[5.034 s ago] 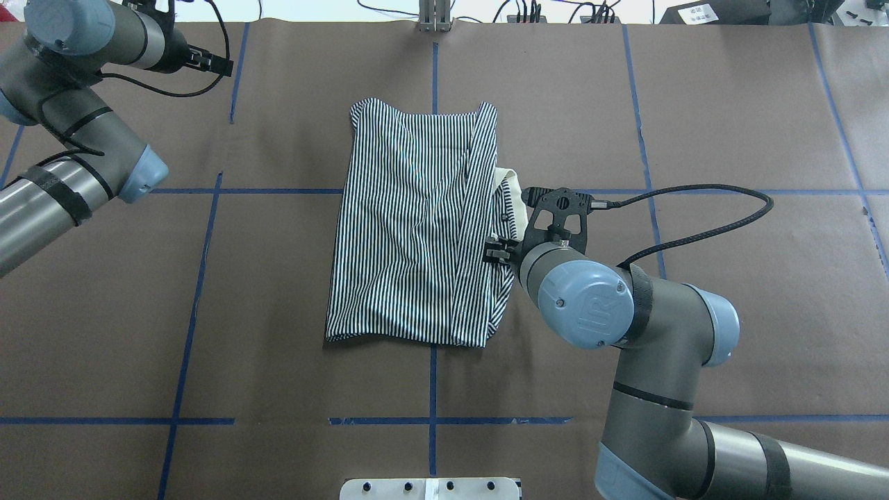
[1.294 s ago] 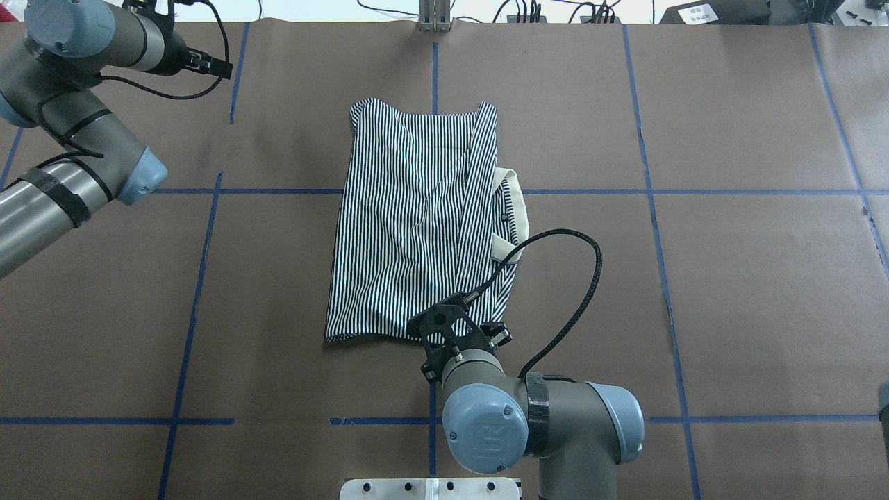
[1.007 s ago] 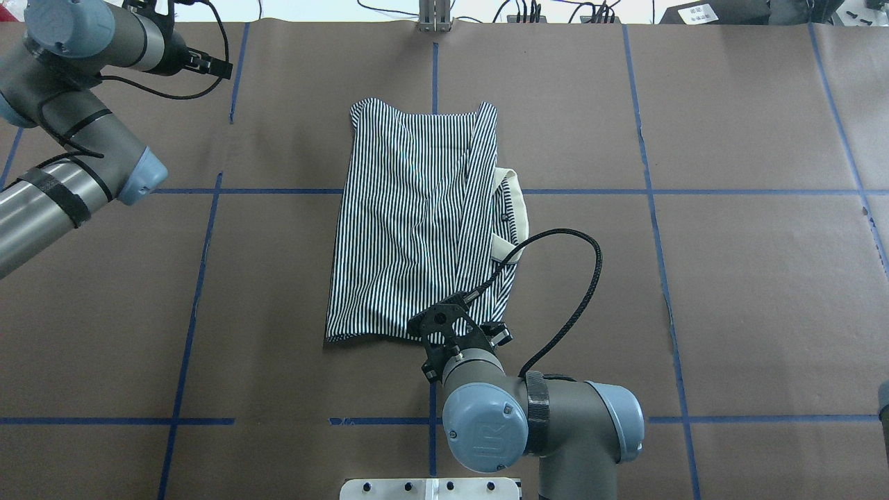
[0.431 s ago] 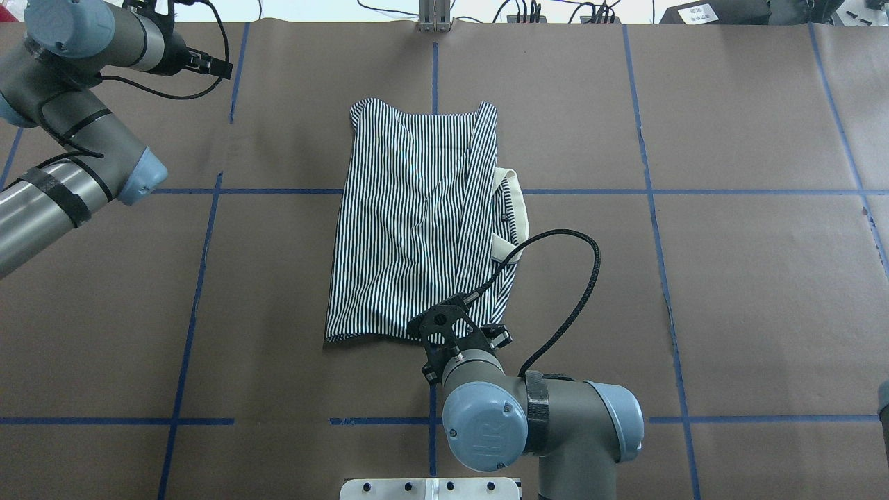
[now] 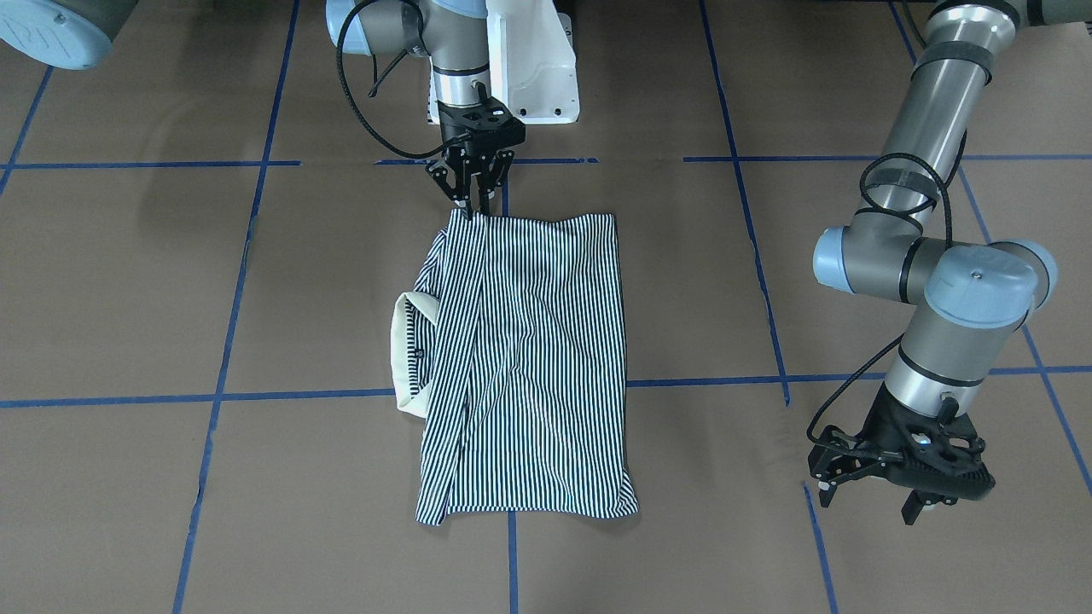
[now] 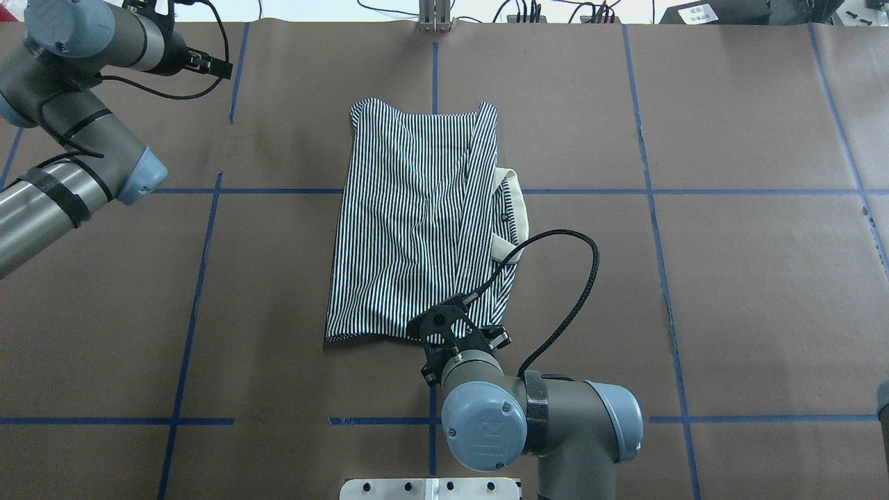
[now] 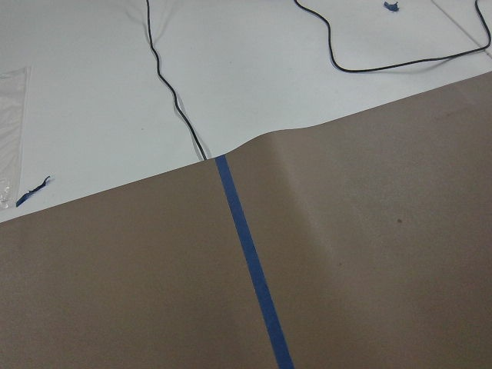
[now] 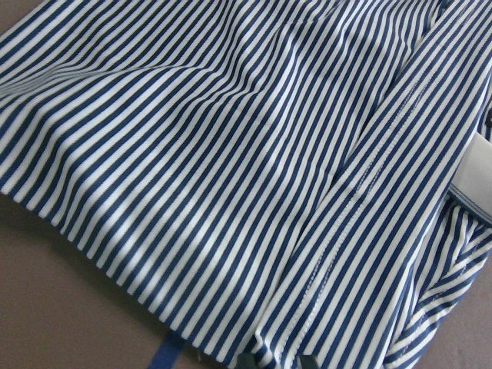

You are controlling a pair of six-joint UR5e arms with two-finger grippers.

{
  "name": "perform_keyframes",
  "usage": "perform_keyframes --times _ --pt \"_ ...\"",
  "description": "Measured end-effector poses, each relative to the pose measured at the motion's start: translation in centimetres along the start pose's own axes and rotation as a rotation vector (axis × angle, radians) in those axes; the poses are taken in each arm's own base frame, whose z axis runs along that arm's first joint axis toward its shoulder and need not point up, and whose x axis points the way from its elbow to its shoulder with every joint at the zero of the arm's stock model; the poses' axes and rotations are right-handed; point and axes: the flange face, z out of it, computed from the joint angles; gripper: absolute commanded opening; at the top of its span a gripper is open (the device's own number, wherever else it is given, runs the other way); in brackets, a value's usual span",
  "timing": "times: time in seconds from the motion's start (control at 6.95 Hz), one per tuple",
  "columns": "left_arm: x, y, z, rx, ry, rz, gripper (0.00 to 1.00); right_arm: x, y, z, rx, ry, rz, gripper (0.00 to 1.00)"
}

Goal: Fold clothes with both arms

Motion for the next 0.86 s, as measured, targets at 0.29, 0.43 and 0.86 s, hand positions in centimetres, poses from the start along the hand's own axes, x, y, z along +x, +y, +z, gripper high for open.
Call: perform_keyframes --times 0.29,0.43,0.86 --pt "0.0 0.0 0.0 0.001 0.0 0.0 1.0 -0.1 -0.1 -0.2 0.004 -0.004 0.001 0.0" --pt "0.0 0.0 0.0 0.001 0.0 0.0 1.0 -0.1 -0.2 -0.2 0.006 -0.005 0.003 0.0" --pt "0.1 0.0 0.0 0.0 0.001 0.001 1.0 1.8 -0.4 -1.4 0.023 -0.011 0.023 0.0"
